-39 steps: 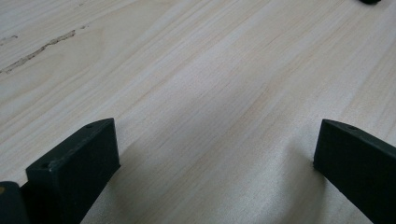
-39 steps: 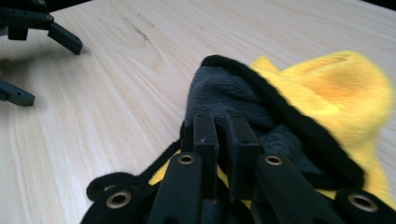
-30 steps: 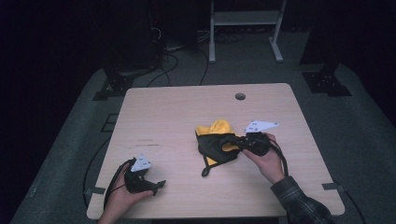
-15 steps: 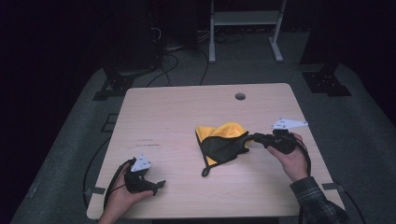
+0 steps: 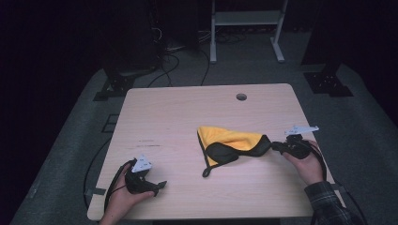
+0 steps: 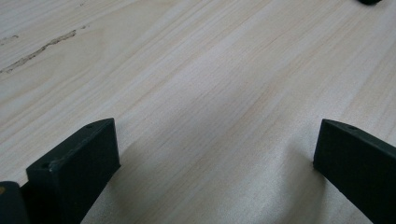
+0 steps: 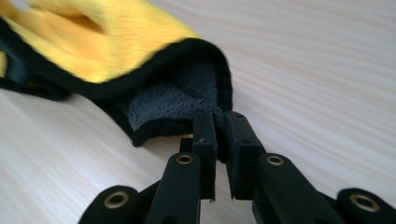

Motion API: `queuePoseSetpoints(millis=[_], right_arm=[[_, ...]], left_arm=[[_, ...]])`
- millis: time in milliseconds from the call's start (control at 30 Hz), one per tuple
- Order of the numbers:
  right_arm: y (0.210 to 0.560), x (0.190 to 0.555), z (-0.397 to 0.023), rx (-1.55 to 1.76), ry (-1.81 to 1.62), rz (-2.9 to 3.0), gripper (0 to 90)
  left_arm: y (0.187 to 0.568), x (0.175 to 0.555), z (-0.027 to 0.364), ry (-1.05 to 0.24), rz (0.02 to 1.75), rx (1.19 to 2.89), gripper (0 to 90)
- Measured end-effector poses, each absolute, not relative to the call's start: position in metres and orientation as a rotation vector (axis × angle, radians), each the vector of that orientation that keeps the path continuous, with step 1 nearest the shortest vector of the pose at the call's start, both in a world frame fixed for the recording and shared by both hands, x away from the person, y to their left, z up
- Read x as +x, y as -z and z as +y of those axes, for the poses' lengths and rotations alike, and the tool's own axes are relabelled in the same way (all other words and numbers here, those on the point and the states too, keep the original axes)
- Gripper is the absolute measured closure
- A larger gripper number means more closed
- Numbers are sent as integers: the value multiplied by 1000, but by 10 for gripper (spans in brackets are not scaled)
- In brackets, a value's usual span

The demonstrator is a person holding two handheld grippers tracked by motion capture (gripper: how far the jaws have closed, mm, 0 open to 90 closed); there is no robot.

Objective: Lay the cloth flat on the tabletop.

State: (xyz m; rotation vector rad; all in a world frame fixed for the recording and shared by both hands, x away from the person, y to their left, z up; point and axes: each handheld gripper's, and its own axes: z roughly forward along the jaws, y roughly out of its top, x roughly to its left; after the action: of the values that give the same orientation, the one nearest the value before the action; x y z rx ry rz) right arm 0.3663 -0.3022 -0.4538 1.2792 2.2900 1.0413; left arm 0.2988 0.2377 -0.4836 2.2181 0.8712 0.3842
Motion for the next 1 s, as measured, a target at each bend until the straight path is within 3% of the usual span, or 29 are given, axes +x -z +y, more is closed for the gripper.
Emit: queuePoseSetpoints(millis=[200, 300, 333, 567, 1000], right_arm=[[461, 364, -324, 1337, -976, 2244, 741], [459, 358, -334, 1352, -1054, 2209, 686], [457, 354, -338, 1359, -1083, 2188, 658], [458, 352, -336, 1343, -1113, 2184, 574], [460, 353, -326, 1315, -1131, 2212, 535]], left_arm=[[483, 298, 238, -390, 876, 2209, 4], [481, 297, 239, -393, 881, 2204, 73], [480, 296, 239, -385, 877, 2202, 148], [468, 301, 224, -367, 806, 2156, 243], [454, 341, 178, -294, 693, 2124, 398]])
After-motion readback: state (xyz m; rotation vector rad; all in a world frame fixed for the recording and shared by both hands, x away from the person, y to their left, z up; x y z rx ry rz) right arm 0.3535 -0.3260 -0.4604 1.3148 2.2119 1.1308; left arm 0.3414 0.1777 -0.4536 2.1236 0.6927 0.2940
